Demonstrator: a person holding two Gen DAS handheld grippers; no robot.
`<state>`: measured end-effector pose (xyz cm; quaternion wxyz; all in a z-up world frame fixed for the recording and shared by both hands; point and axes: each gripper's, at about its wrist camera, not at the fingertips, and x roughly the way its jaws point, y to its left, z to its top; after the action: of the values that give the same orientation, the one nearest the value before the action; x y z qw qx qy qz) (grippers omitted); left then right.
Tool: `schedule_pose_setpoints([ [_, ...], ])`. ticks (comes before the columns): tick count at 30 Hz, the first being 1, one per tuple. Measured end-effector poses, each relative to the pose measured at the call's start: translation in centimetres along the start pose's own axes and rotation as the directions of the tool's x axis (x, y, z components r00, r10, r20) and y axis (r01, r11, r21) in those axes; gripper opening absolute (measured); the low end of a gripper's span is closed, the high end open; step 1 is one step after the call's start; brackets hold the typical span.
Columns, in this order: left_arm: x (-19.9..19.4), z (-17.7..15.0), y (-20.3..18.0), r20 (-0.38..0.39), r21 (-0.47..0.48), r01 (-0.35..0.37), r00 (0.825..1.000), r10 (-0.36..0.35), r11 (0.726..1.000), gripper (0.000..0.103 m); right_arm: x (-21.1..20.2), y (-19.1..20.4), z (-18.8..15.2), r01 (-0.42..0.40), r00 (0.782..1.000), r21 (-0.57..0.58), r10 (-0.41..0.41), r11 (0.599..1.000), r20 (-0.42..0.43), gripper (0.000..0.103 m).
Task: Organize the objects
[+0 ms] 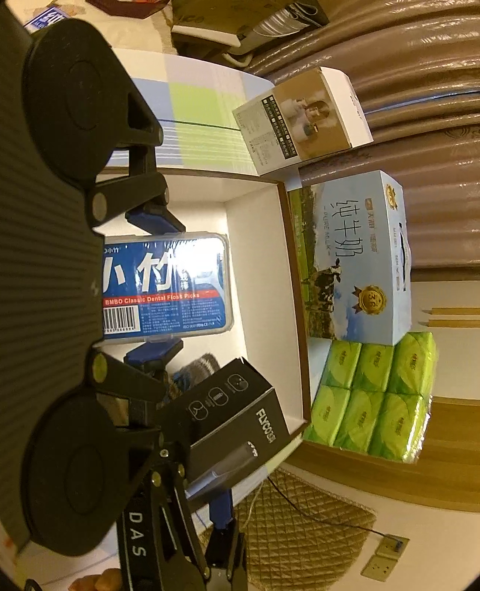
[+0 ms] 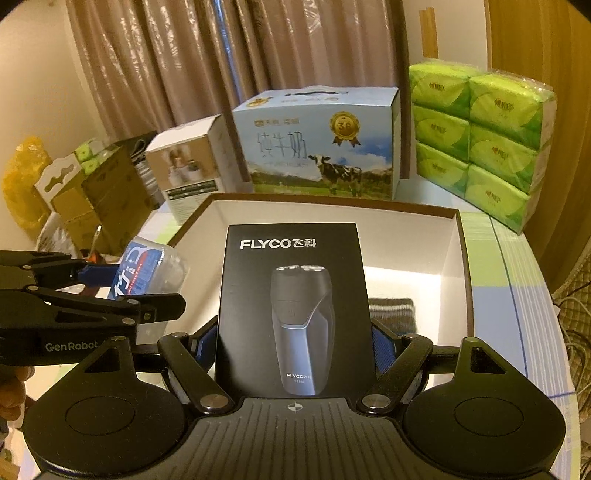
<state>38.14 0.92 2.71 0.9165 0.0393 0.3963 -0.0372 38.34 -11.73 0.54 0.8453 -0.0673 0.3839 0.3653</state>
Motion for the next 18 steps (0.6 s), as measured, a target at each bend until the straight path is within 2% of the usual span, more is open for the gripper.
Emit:
schedule_pose_setpoints([
  [18, 9.9, 2.9, 3.0, -0.133, -0.009, -0.043, 0.99, 0.041, 0.999, 0.055, 9.1, -2.4, 2.8, 0.065, 0.994, 0.056, -0.06, 0.996, -0.088, 0.076],
])
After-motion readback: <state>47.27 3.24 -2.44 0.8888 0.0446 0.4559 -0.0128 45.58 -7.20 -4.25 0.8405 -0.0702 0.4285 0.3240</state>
